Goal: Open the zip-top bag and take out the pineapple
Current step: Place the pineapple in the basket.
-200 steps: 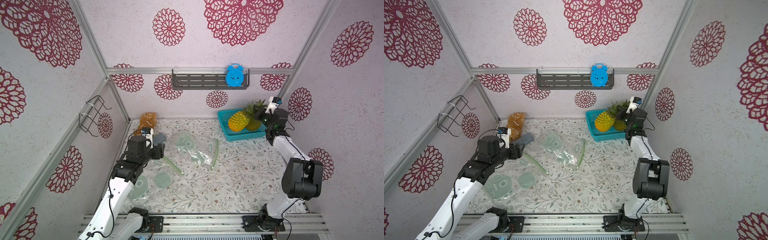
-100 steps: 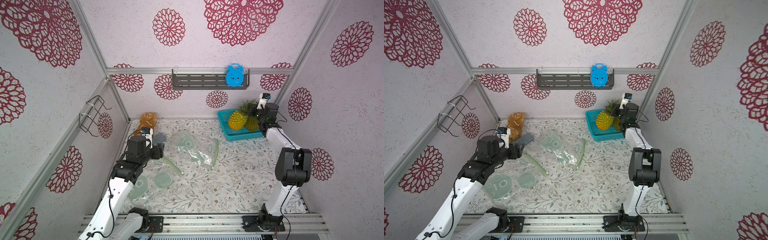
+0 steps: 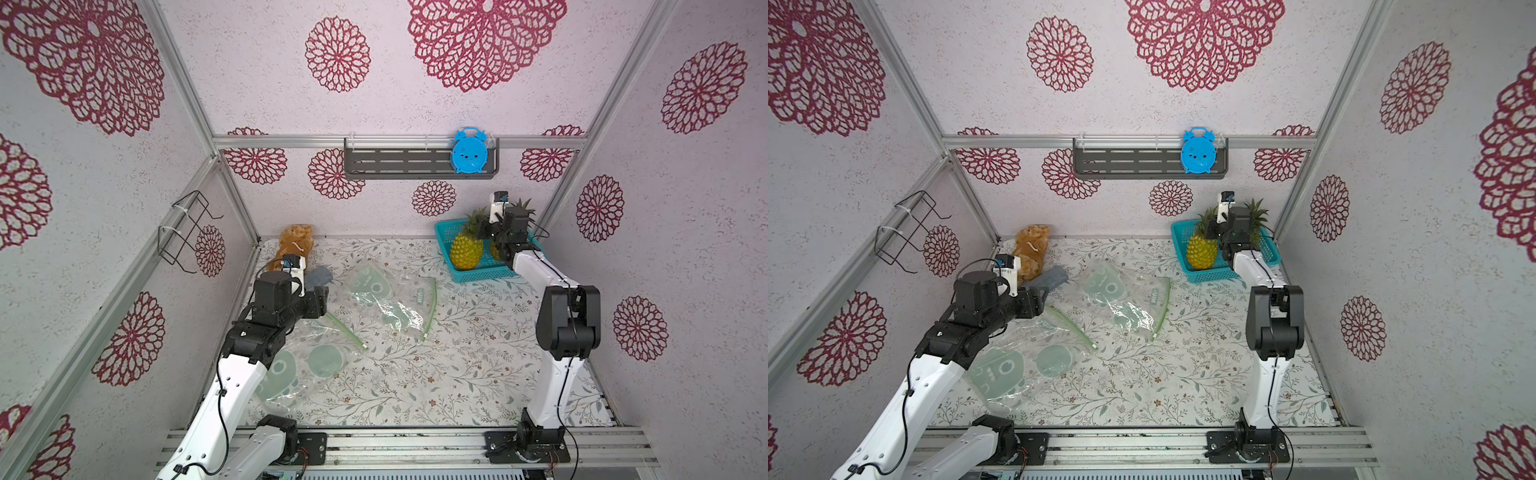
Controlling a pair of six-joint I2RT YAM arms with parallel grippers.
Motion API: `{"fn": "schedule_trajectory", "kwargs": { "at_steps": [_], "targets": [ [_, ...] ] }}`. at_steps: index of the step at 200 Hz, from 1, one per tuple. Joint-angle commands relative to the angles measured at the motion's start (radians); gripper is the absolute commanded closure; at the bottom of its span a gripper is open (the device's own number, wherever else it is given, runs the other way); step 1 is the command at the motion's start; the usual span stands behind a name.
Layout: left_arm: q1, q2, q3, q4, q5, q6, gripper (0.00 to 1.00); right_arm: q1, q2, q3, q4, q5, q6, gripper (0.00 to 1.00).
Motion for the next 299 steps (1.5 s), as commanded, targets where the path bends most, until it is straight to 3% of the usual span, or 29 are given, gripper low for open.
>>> {"fn": "schedule_trajectory", "kwargs": {
  "at_steps": [1, 108, 136, 173, 201, 299],
  "targets": [
    [0.012, -0.008, -0.003, -0.004, -0.003, 0.014, 0.3, 0.01, -0.037, 0.063, 0.117, 0.029, -0.039, 1.0],
    [0.016, 0.001, -0.002, -0.007, 0.002, 0.012, 0.3, 0.01, -0.037, 0.003, 0.124, 0.039, -0.03, 0.99],
    [0.016, 0.001, -0.002, -0.007, 0.001, 0.013, 0.3, 0.009, -0.054, -0.003, 0.119, 0.046, -0.032, 0.9],
    [0.016, 0.001, -0.002, -0.007, 0.002, 0.013, 0.29, 0.007, -0.103, -0.03, 0.13, 0.056, -0.032, 0.62],
    [0.017, 0.002, 0.0, -0.008, 0.004, 0.012, 0.28, 0.004, -0.148, -0.07, 0.148, 0.058, -0.029, 0.49],
    [0.021, 0.009, 0.004, 0.003, -0.03, -0.036, 0.27, -0.011, -0.418, -0.356, 0.272, 0.061, 0.013, 0.42]
  ]
}}
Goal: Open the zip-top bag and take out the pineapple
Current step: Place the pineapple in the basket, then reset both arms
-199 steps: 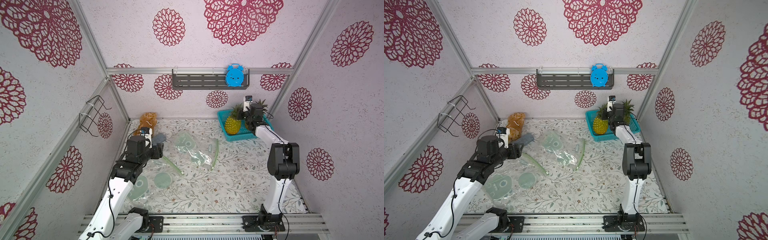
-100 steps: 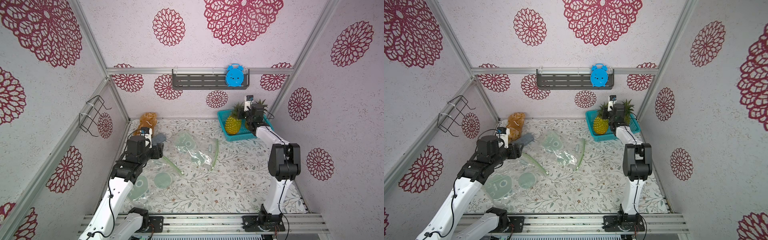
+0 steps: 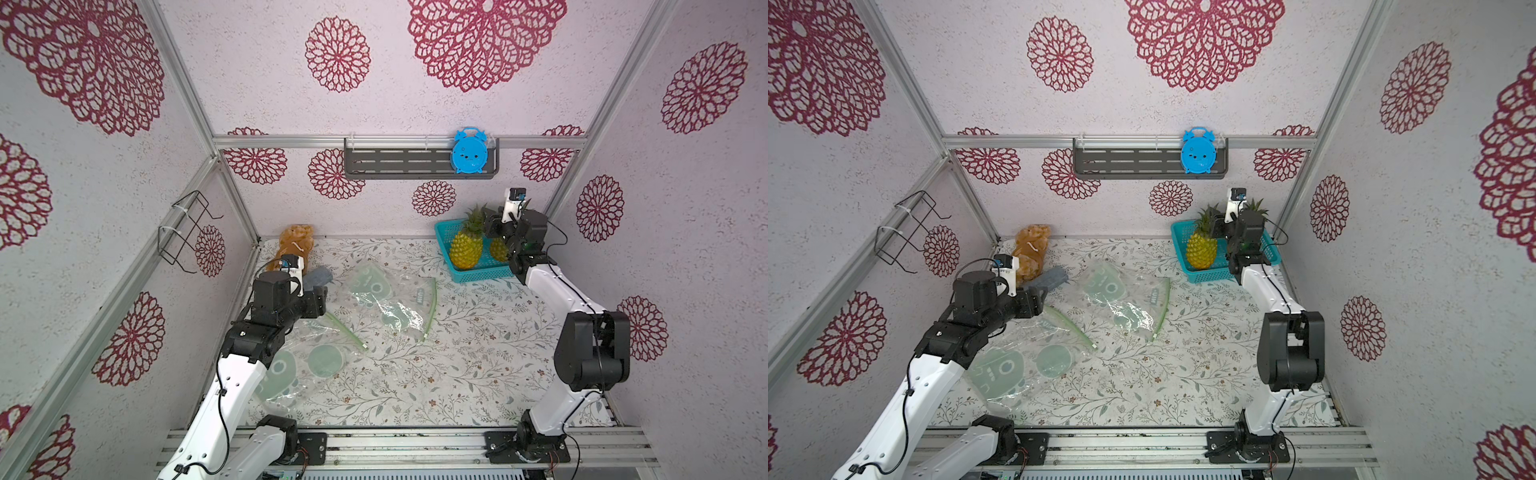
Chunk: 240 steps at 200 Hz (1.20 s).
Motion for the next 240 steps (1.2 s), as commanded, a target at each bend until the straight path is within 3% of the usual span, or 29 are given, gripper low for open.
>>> {"fn": "schedule_trajectory", "kwargs": {
  "at_steps": [1, 51, 92, 162, 240],
  "targets": [
    [0.009, 0.006, 0.005, 0.007, -0.029, -0.032, 0.27, -0.009, -0.108, -0.065, 0.084, 0.011, 0.024, 0.42],
    [0.01, 0.034, 0.003, 0.105, -0.214, -0.136, 0.26, -0.011, -0.28, -0.286, 0.147, 0.056, 0.027, 0.41],
    [0.011, 0.024, -0.13, 0.314, -0.414, -0.163, 0.24, -0.017, -0.419, -0.468, 0.175, 0.105, 0.024, 0.4],
    [0.016, 0.084, -0.325, 0.588, -0.681, -0.002, 0.23, -0.028, -0.608, -0.719, 0.157, 0.241, 0.001, 0.39],
    [0.087, 0.133, -0.475, 0.767, -0.667, 0.147, 0.23, -0.037, -0.719, -1.004, 0.207, 0.393, -0.001, 0.38]
  ]
}}
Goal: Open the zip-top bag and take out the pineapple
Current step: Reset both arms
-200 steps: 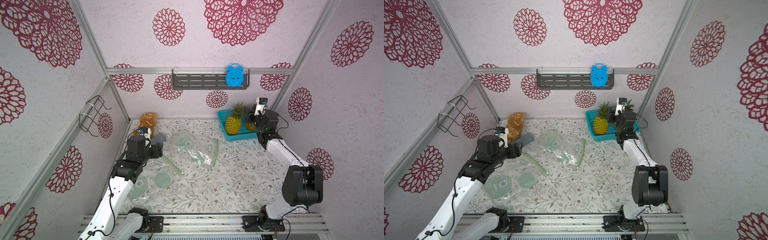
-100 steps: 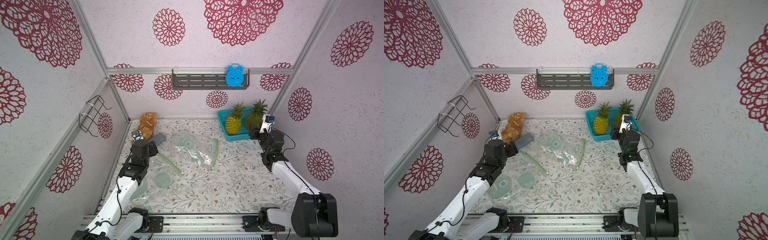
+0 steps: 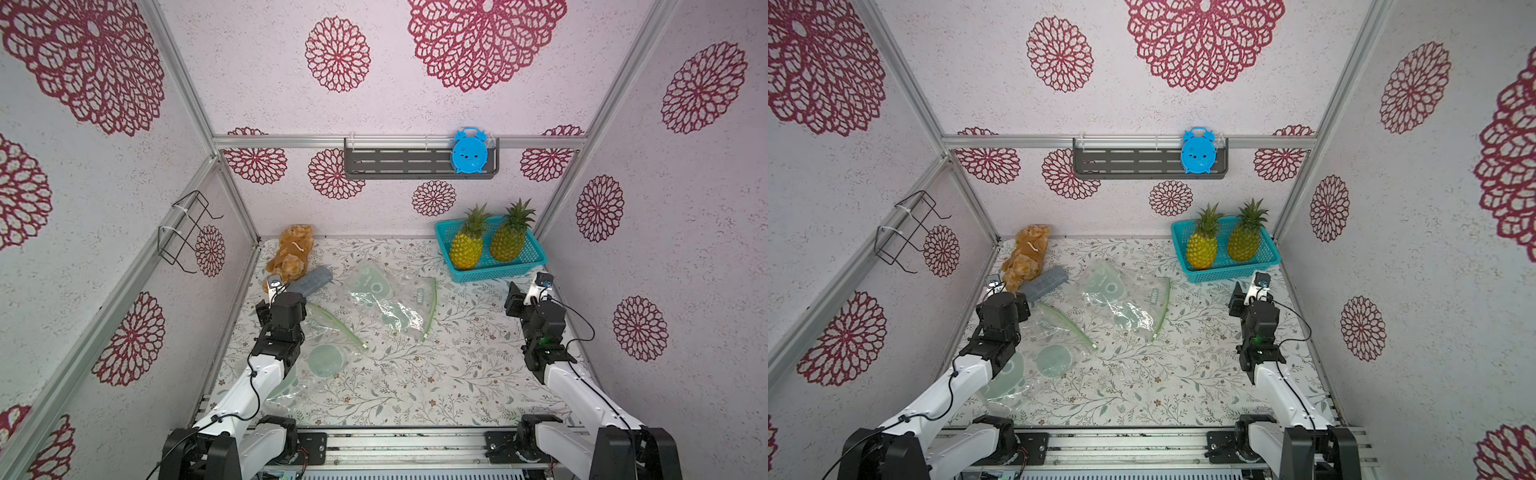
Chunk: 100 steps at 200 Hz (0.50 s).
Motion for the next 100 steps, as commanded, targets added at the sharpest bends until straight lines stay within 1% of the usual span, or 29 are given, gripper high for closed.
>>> {"fn": "schedule_trajectory", "kwargs": {
  "at_steps": [1, 13, 31, 52, 67, 80, 100],
  "targets": [
    [0.034, 0.015, -0.027, 0.087, 0.002, 0.061, 0.23, -0.009, -0.037, -0.046, 0.059, 0.072, -0.004, 0.38],
    [0.051, 0.023, -0.047, 0.113, 0.022, 0.078, 0.22, -0.013, -0.038, -0.074, 0.069, 0.081, -0.005, 0.37],
    [0.082, 0.037, -0.076, 0.159, 0.074, 0.09, 0.12, -0.017, -0.027, -0.112, 0.094, 0.091, -0.003, 0.37],
    [0.12, 0.059, -0.097, 0.2, 0.142, 0.086, 0.04, -0.024, 0.0, -0.152, 0.152, 0.087, -0.002, 0.36],
    [0.143, 0.081, -0.111, 0.245, 0.205, 0.089, 0.0, -0.033, 0.028, -0.172, 0.191, 0.074, 0.004, 0.35],
    [0.16, 0.103, -0.124, 0.296, 0.268, 0.089, 0.03, -0.04, 0.054, -0.185, 0.229, 0.059, 0.011, 0.34],
    [0.181, 0.137, -0.145, 0.384, 0.357, 0.093, 0.03, -0.051, 0.095, -0.21, 0.31, 0.027, 0.024, 0.33]
  ]
}}
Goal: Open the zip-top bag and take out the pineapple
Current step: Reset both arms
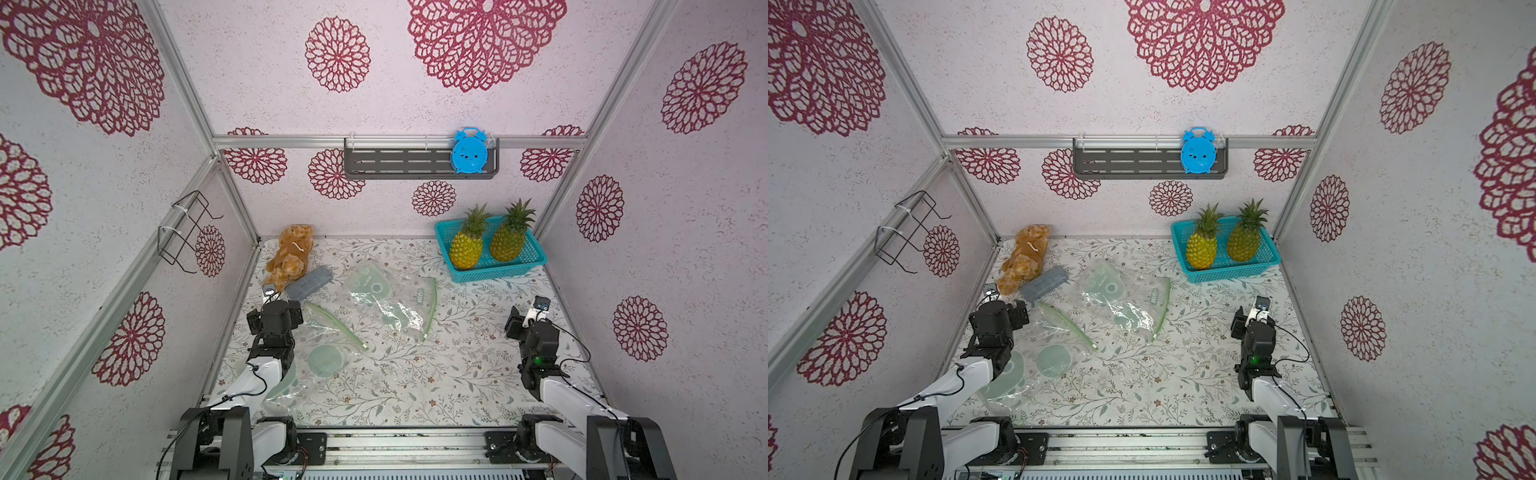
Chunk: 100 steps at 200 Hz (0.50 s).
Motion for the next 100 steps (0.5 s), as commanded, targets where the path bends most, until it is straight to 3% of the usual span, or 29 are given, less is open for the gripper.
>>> {"fn": "schedule_trajectory", "kwargs": {
  "at_steps": [1, 19, 52, 76, 100],
  "targets": [
    [0.024, 0.033, -0.024, 0.16, 0.149, 0.019, 0.03, -0.016, 0.033, -0.015, 0.152, -0.028, 0.021, 0.33],
    [0.03, 0.076, -0.068, 0.317, 0.203, 0.05, 0.03, -0.022, 0.071, -0.026, 0.218, -0.055, 0.025, 0.32],
    [0.052, 0.137, -0.075, 0.447, 0.271, 0.061, 0.03, -0.029, 0.164, -0.028, 0.32, -0.074, 0.025, 0.31],
    [0.067, 0.262, -0.085, 0.625, 0.332, 0.064, 0.03, -0.034, 0.228, -0.013, 0.386, -0.104, 0.013, 0.31],
    [0.067, 0.327, -0.061, 0.624, 0.329, 0.069, 0.03, -0.04, 0.298, -0.008, 0.462, -0.098, -0.001, 0.3]
  ]
}}
